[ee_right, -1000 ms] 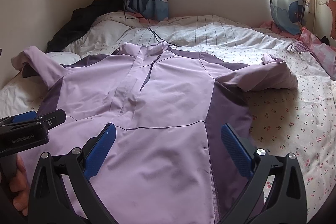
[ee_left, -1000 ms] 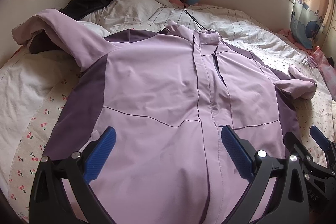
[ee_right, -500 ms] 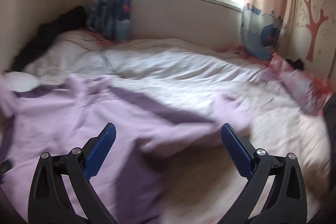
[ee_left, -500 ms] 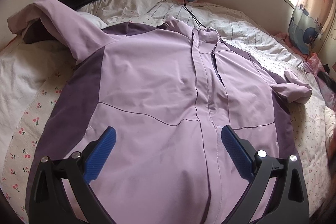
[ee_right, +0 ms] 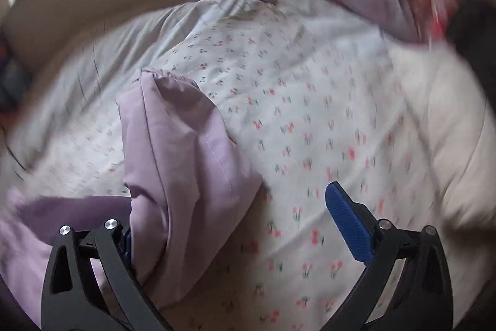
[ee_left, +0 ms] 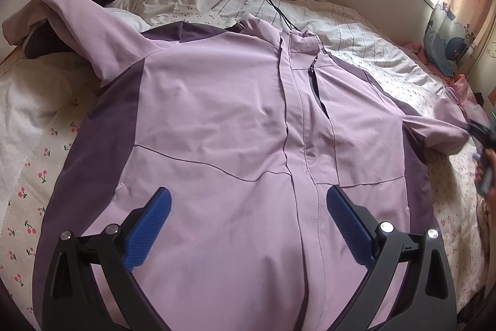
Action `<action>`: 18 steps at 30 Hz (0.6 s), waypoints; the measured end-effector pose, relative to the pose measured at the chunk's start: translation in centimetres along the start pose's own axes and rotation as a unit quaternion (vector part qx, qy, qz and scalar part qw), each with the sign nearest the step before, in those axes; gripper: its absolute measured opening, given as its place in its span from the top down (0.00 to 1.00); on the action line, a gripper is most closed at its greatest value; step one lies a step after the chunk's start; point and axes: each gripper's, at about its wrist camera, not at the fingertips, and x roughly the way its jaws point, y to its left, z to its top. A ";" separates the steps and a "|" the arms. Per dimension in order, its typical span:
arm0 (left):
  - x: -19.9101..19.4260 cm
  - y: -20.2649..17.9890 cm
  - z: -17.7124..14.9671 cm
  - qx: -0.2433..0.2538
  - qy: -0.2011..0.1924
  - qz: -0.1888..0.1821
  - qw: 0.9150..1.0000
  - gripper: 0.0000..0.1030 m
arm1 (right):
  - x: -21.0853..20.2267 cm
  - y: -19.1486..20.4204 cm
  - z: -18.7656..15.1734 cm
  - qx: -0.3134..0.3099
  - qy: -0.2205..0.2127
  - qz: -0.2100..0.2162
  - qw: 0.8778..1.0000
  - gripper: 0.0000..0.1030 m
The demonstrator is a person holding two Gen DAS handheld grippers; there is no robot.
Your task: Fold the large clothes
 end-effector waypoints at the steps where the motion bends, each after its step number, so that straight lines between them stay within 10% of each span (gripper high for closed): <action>1: 0.0 0.0 0.0 0.001 -0.001 0.001 1.000 0.07 | 0.1 -3.0 -1.7 0.036 0.030 0.046 0.998 0.07; 7: -0.2 0.0 -0.3 -0.004 -0.007 0.007 1.000 0.07 | -1.5 -9.9 -10.0 0.110 0.044 0.226 0.967 0.07; 13: -0.3 0.2 -0.4 -0.007 -0.006 0.007 1.000 0.07 | 1.5 -10.9 -6.8 0.148 0.064 0.289 0.944 0.07; 16: -0.1 0.4 -0.2 -0.015 -0.004 0.007 1.000 0.07 | 3.3 -13.0 -6.5 0.253 0.053 0.330 0.908 0.07; 17: 0.1 0.4 -0.2 -0.018 -0.002 0.002 1.000 0.07 | 3.3 -13.3 -6.3 0.258 0.034 0.341 0.903 0.12; 18: 0.1 0.4 -0.3 -0.020 0.000 -0.001 1.000 0.07 | 3.1 -13.3 -5.9 0.246 0.016 0.336 0.909 0.38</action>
